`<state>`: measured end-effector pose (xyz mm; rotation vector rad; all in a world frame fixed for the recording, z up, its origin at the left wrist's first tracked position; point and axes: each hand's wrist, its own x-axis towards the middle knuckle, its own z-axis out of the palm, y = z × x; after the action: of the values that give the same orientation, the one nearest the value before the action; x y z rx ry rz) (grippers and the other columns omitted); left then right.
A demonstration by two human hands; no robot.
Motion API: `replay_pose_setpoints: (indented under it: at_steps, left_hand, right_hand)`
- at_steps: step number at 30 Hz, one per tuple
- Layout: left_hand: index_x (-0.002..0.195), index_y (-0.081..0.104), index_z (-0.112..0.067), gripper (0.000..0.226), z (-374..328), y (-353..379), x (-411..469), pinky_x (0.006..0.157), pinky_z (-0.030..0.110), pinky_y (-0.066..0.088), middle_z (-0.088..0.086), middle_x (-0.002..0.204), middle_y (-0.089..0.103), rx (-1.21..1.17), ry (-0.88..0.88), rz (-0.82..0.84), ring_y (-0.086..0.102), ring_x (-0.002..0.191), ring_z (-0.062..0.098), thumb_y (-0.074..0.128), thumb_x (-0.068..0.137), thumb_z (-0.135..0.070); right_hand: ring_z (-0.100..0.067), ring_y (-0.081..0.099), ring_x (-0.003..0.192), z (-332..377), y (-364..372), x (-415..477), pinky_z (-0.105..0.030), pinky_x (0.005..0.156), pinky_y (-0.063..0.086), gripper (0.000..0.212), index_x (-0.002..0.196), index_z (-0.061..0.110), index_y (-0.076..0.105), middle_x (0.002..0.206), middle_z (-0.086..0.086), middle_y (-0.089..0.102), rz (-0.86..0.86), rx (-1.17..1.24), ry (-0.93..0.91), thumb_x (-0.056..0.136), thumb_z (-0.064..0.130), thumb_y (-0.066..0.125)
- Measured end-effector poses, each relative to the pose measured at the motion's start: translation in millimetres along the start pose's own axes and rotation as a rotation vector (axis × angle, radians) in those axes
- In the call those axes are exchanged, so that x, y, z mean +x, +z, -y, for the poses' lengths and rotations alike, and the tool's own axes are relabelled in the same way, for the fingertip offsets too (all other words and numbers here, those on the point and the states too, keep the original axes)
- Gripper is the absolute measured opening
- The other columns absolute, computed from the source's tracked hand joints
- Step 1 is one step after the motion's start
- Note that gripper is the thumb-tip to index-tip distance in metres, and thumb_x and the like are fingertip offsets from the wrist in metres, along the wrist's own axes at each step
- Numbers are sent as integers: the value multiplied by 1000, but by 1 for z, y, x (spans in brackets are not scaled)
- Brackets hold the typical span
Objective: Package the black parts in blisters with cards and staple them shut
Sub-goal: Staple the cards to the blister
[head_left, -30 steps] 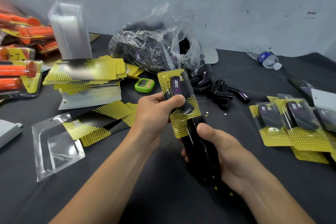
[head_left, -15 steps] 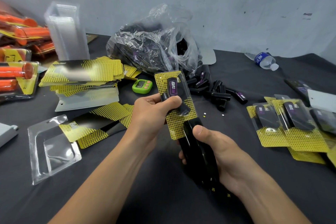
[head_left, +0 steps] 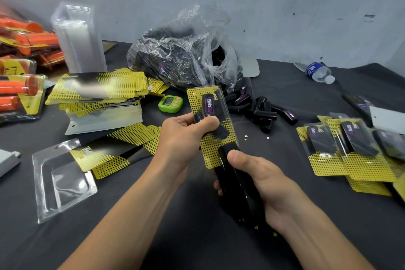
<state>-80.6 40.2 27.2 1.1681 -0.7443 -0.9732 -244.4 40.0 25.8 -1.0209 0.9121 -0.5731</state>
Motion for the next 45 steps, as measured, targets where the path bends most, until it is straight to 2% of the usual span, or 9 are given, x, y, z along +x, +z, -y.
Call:
replay_pose_setpoints:
  at_steps: [12, 19, 21, 25, 29, 32, 35, 40, 45]
  left_hand:
    - [80, 83, -13, 16, 1, 2, 0, 58, 30, 60, 16, 84, 79, -51, 9, 17, 76, 70, 23, 73, 90, -6]
    - [84, 82, -10, 6, 9, 1, 6, 87, 53, 60, 16, 89, 79, -7, 1, -101, 74, 80, 29, 78, 87, -7]
    - [89, 79, -8, 3, 8, -2, 11, 84, 50, 61, 12, 88, 79, -72, -35, -183, 74, 81, 28, 77, 88, -7]
    - [100, 74, -10, 10, 5, -13, 19, 56, 27, 58, 8, 89, 77, -219, -151, -237, 74, 78, 20, 72, 91, -13]
    - [100, 77, -13, 15, 8, -17, 17, 82, 47, 54, 13, 98, 72, -166, -197, -128, 67, 89, 29, 72, 89, -23]
    - [86, 81, -16, 11, 2, -14, 11, 85, 49, 55, 13, 91, 72, -210, -162, 43, 69, 88, 32, 71, 89, -19]
    - [95, 82, -13, 19, 0, -10, 8, 81, 45, 59, 17, 97, 75, -261, -81, 182, 72, 87, 32, 70, 81, -17]
    - [113, 77, -9, 37, 5, -7, 3, 83, 45, 61, 21, 111, 75, -199, 12, 384, 72, 97, 33, 75, 81, -27]
    - [110, 79, -17, 42, 9, 0, 0, 79, 36, 61, 12, 107, 77, -28, 12, 372, 73, 93, 23, 74, 81, -47]
  right_hand:
    - [-28, 68, 64, 0, 0, 3, -34, 59, 59, 45, 96, -2, 70, 77, -19, 67, 13, 120, -62, 67, 31, 78]
    - [-31, 72, 77, 2, -8, 6, -38, 72, 62, 62, 96, 0, 77, 93, -26, 74, 65, 10, 44, 61, 51, 78]
    - [-30, 74, 81, 4, -11, 6, -39, 73, 63, 60, 92, 4, 82, 100, -24, 76, 45, -7, 41, 59, 55, 78]
    - [-11, 76, 70, 8, -20, 7, -23, 57, 56, 43, 84, 24, 85, 81, -2, 79, -135, -80, -78, 64, 61, 75]
    - [1, 70, 95, 5, -35, 22, -31, 91, 57, 31, 108, 34, 80, 101, 14, 77, -584, -369, -336, 79, 46, 82]
    - [0, 68, 95, 3, -35, 17, -29, 89, 56, 23, 108, 39, 76, 100, 17, 75, -703, -529, -657, 85, 41, 77]
    - [-3, 73, 82, -1, -26, 2, -13, 70, 54, 25, 105, 42, 76, 89, 20, 77, -555, -579, -846, 83, 50, 70]
    - [-22, 70, 56, 0, -14, 5, -25, 49, 52, 22, 109, 29, 74, 81, -7, 79, -196, -341, -575, 93, 13, 74]
    - [-17, 59, 51, 4, -15, 6, -21, 44, 46, 19, 98, 16, 79, 84, -13, 78, -237, -102, -566, 92, 0, 71]
